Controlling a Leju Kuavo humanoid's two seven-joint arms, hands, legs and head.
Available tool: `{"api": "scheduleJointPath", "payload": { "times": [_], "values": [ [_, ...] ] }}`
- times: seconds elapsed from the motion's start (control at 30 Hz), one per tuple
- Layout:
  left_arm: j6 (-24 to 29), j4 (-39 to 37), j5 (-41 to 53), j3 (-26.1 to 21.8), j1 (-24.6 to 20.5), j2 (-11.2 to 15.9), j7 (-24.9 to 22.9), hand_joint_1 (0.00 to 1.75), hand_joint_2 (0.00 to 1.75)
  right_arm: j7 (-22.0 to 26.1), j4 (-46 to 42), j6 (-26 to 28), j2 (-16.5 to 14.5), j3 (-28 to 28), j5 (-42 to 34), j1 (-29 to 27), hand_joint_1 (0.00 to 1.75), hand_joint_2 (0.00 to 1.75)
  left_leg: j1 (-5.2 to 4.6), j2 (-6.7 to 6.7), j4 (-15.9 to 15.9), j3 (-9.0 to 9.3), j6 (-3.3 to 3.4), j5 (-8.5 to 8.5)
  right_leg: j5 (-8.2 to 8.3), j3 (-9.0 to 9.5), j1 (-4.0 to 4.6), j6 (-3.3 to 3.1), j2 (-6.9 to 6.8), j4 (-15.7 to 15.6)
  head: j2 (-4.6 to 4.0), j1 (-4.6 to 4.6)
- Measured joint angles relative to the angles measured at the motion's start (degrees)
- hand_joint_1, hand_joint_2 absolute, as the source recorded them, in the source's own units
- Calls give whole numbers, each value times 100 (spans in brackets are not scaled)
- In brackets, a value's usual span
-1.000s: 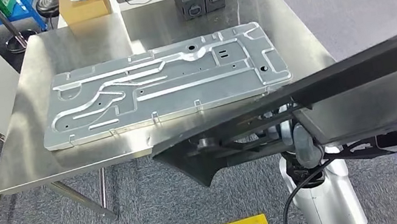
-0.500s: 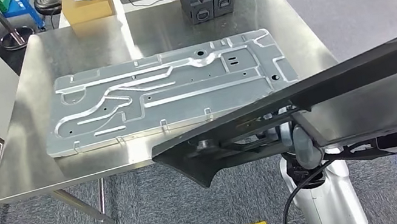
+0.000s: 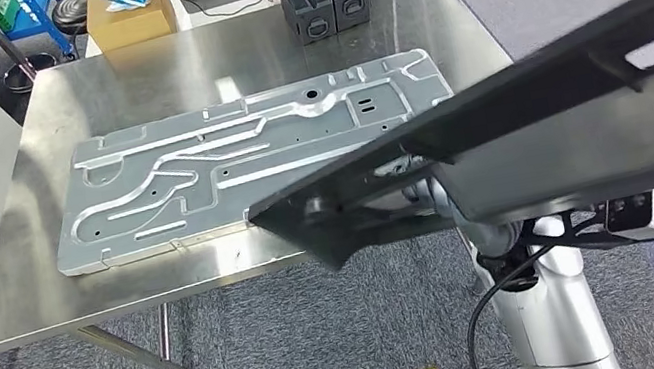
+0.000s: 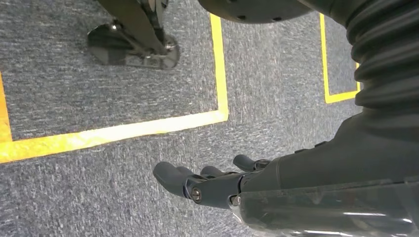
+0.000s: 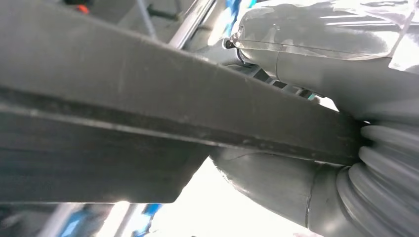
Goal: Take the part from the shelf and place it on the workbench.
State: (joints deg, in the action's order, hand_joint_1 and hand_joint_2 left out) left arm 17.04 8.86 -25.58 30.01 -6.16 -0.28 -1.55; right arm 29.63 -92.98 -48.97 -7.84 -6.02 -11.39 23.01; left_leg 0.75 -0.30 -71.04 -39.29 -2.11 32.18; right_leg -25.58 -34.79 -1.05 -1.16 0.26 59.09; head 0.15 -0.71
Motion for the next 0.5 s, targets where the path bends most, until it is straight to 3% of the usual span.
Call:
{"api": "scheduleJointPath", "payload": {
  "times": [0.03,0.07,0.1,0.17,0.2,0.27,0.37,0.43,0.5],
  "values": [
    [-15,0,-10,0,7,0,5,0,175,-44,26,92,66,43,98,83,175,175,1,0,-294,-159,-2,75,-5,2,11,-6,-1,2,0,1],
    [-27,-1,-17,0,18,0,8,0,175,-97,70,192,144,95,200,186,175,175,0,0,-390,-227,6,36,-10,8,20,-11,2,4,0,1],
    [-36,-1,-22,0,30,1,12,0,175,-161,129,302,229,151,311,303,175,175,-2,0,-243,-180,24,-117,-16,19,27,-9,9,5,0,1],
    [-43,-1,-43,-1,49,2,29,0,175,-286,297,551,415,265,546,571,175,175,-12,0,522,146,89,-544,-34,50,34,11,21,7,0,1],
    [-43,-1,-54,-1,55,3,42,0,175,-331,413,680,518,319,674,716,175,175,-27,0,883,305,123,-680,-43,53,43,33,24,13,0,1],
    [-46,0,-74,-1,62,1,70,0,175,-361,724,916,747,407,917,1004,175,175,-61,-7,1208,437,179,-746,-46,44,49,97,22,11,0,4],
    [-49,1,-84,-1,84,-15,93,0,175,-319,1166,1110,1050,498,1131,1331,175,175,-50,-19,1285,472,265,-775,-64,47,43,206,10,11,0,8],
    [-50,1,-92,-2,95,-26,99,0,175,-298,1363,1218,1188,528,1244,1484,175,175,-22,-11,1346,511,324,-801,-264,-107,36,253,3,345,0,11],
    [-55,1,-101,-2,94,-28,115,0,175,-307,1536,1455,1304,532,1462,1583,175,175,-28,-7,1349,517,357,-793,-584,-490,23,286,2,1078,0,13]
  ]
}}
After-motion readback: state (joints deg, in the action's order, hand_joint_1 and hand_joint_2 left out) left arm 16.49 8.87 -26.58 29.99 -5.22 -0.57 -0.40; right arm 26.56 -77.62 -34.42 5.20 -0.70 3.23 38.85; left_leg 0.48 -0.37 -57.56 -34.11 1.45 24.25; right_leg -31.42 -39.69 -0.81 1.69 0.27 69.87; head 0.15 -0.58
